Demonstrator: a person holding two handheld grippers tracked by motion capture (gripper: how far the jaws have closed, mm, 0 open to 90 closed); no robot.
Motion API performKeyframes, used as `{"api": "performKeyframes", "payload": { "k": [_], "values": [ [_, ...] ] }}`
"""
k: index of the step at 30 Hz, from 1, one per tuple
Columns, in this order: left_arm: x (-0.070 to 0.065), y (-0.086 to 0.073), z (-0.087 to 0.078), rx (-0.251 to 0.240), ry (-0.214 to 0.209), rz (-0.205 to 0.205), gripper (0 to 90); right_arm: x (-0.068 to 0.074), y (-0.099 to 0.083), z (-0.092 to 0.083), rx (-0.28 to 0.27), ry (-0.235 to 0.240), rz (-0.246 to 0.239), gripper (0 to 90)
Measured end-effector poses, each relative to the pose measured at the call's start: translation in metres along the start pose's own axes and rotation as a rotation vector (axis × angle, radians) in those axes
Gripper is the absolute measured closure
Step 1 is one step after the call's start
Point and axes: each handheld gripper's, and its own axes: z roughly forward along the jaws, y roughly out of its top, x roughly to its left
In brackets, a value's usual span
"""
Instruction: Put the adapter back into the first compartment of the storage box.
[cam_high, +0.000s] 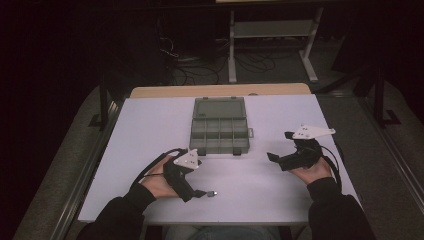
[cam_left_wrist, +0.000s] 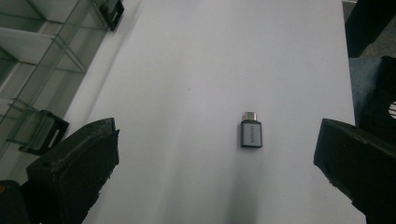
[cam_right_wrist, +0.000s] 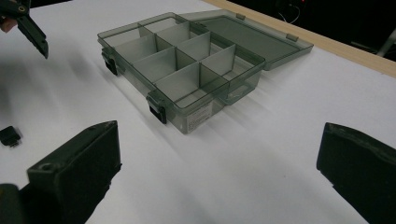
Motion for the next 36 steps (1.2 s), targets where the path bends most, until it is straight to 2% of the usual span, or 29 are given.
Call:
{"api": "performKeyframes", "payload": {
  "k": [8, 20, 23, 30, 31, 34, 36],
  "values": [
    [-0.006, 0.005, 0.01, 0.024, -0.037, 0.014, 0.3, 0.0, 0.0, 0.0, 0.003, 0.004, -0.002, 0.0],
    [-0.01, 0.005, 0.018, 0.055, -0.072, 0.041, 10.7, 0.001, 0.0, 0.001, 0.01, 0.005, -0.007, 0.0],
    [-0.011, 0.006, 0.02, 0.057, -0.1, 0.042, 14.4, 0.001, 0.0, 0.001, 0.012, 0.006, -0.005, 0.0],
    [-0.013, 0.007, 0.026, 0.074, -0.113, 0.055, 20.0, 0.002, 0.0, 0.002, 0.017, 0.008, -0.007, 0.0],
    [-0.014, 0.007, 0.028, 0.08, -0.134, 0.048, 20.0, 0.002, 0.0, 0.002, 0.018, 0.008, -0.008, 0.0],
    [-0.015, 0.007, 0.029, 0.081, -0.142, 0.051, 21.8, 0.002, 0.0, 0.002, 0.018, 0.009, -0.008, 0.0],
    [-0.015, 0.007, 0.03, 0.078, -0.146, 0.066, 25.2, 0.002, 0.0, 0.002, 0.019, 0.01, -0.007, 0.0]
  ]
}}
